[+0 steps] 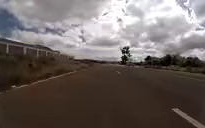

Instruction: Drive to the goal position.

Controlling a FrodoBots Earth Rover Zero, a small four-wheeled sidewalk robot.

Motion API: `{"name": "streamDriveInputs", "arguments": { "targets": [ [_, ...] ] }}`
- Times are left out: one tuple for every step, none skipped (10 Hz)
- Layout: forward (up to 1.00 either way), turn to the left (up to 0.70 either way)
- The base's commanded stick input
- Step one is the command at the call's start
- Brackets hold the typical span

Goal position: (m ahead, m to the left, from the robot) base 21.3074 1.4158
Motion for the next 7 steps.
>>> {"name": "streamDriveInputs", "arguments": {
  "targets": [
    [0.85,0.00],
    [0.85,0.00],
    [0.85,0.00],
    [0.85,0.00],
    [0.85,0.00],
    [0.85,0.00],
    [0.85,0.00]
  ]
}}
